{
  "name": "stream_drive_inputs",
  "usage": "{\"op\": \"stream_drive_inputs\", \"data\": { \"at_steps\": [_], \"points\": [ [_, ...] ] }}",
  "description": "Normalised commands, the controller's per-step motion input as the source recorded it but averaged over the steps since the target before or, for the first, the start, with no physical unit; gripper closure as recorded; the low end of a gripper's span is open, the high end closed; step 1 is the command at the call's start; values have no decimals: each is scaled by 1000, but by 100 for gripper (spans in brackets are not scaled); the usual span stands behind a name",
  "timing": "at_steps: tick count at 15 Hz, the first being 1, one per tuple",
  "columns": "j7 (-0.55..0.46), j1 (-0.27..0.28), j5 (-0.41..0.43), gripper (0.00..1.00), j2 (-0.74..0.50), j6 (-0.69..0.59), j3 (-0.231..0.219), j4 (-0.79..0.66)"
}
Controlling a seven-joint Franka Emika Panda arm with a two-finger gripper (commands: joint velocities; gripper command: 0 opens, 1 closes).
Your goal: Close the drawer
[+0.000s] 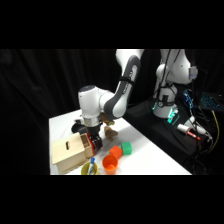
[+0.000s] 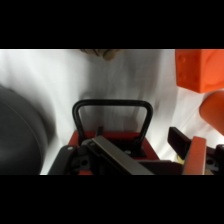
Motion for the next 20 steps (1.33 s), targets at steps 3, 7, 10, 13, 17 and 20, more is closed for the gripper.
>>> {"op": "stream_drive_inputs", "data": {
  "at_steps": [3,7,10,13,17,20],
  "points": [
    [59,68,-98,0,181,-76,-17,341],
    [77,86,-111,0,173,-100,-25,361],
    [92,98,-127,0,170,-110,-38,362],
    [99,94,-130,0,170,-127,-42,347],
    [114,97,-144,0,108,-130,-53,271],
    [163,133,-196,0,-28,-214,-96,153]
  ]
}}
